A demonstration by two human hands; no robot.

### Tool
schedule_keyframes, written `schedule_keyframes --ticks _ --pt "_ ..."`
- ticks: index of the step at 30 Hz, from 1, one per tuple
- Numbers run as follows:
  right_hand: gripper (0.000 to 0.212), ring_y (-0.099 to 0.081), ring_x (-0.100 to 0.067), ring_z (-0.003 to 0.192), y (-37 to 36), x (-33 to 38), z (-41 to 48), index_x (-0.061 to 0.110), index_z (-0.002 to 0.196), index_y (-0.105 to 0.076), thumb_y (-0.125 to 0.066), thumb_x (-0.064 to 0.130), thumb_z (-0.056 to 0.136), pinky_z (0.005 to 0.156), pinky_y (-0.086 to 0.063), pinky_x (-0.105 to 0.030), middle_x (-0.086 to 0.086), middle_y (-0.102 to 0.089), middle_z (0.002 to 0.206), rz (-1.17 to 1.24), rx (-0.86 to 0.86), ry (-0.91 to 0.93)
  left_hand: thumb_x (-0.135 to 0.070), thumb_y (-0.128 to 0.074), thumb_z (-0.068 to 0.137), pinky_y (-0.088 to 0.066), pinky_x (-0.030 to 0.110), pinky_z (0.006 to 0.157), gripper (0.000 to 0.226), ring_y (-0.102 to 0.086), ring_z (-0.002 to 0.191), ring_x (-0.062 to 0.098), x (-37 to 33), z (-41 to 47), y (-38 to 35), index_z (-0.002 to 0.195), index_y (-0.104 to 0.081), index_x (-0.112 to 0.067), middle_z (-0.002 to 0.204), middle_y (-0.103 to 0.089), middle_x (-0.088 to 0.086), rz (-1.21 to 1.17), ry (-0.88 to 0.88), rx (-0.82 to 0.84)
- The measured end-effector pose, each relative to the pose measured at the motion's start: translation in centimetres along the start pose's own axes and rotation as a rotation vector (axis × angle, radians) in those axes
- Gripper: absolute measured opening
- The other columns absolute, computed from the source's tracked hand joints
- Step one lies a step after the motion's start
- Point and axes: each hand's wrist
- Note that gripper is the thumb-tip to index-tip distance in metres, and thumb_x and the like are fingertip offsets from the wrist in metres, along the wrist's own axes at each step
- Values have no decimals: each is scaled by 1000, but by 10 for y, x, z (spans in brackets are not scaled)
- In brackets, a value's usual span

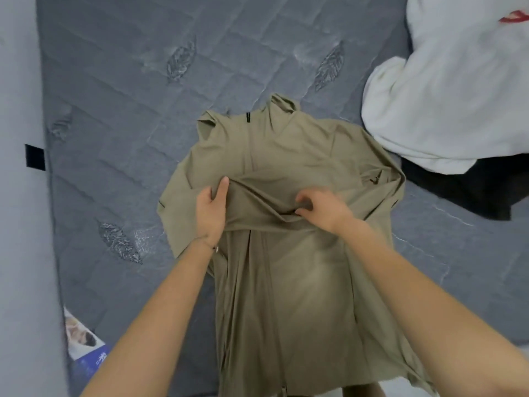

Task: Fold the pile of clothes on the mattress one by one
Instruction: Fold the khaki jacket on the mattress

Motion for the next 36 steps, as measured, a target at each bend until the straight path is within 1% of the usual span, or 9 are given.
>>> schedule_keyframes --ticks 4,9,13,19,22,27,30,32,36 --pt "43 -38 -25 131 -19 -13 21 29 133 -52 -58 35 91 103 -30 -36 -3 -50 136 -86 -21 -37 -32 -51 99 -37 17 57 30 -42 60 2 28 23 11 76 -47 -14 71 -46 5 55 28 -99" --pt "22 -52 -28 115 -27 -20 38 20 104 -64 -54 37 94 88 -33 -36 -7 -63 112 -203 -125 -2 -29 -50 100 -39 13 58 39 -45 61 3 61 39 21 64 -44 -17 66 -47 2 42 39 -218" --pt "36 -63 -33 92 -14 -25 51 16 87 -62 -56 51 91 70 -39 -33 -9 -69 90 -130 -209 -79 -29 -50 100 -33 17 50 46 -36 55 8 75 49 28 58 -35 -15 58 -37 1 125 79 -294" --pt "50 -61 -38 78 9 -31 60 13 63 -50 -55 56 89 61 -35 -34 -14 -60 69 -138 -323 -166 -28 -50 100 -27 19 44 49 -30 51 10 85 58 36 56 -32 -16 55 -32 0 192 83 -303" --pt "52 -60 -41 74 11 -24 67 12 60 -44 -55 53 90 59 -33 -35 -21 -62 68 -125 -402 -135 -33 -48 100 -25 22 47 49 -32 51 9 88 62 36 56 -34 -18 55 -35 -2 245 101 -301" --pt "53 -58 -43 72 16 -11 88 3 68 -56 -56 50 91 60 -27 -34 -23 -63 70 -135 -519 -95 -28 -47 101 -28 21 50 45 -35 53 10 96 73 38 60 -39 -13 58 -39 -1 288 19 -355" --pt "51 -58 -42 74 11 -16 105 7 72 -54 -52 53 92 61 -31 -35 -20 -63 75 -162 -489 -90 -26 -50 100 -41 37 69 27 -52 75 26 105 78 35 95 -58 -1 82 -57 12 453 -45 -363" --pt "47 -58 -40 84 3 -21 108 8 82 -59 -55 54 90 67 -35 -37 -16 -64 87 -179 -450 -76 -22 -57 96 -42 43 85 36 -53 100 35 117 79 32 125 -54 -2 112 -57 21 583 -127 -376" --pt "53 -53 -36 98 -15 -14 82 15 109 -65 -52 60 84 80 -38 -43 -12 -61 105 -272 -498 41 -35 -54 94 -28 55 107 49 -42 125 38 126 65 23 140 -44 -19 137 -46 19 867 -362 -391"
Point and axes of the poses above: each hand's wrist, its own z-axis towards the middle knuckle, its own y-axis out of the back of the hand, x = y × z
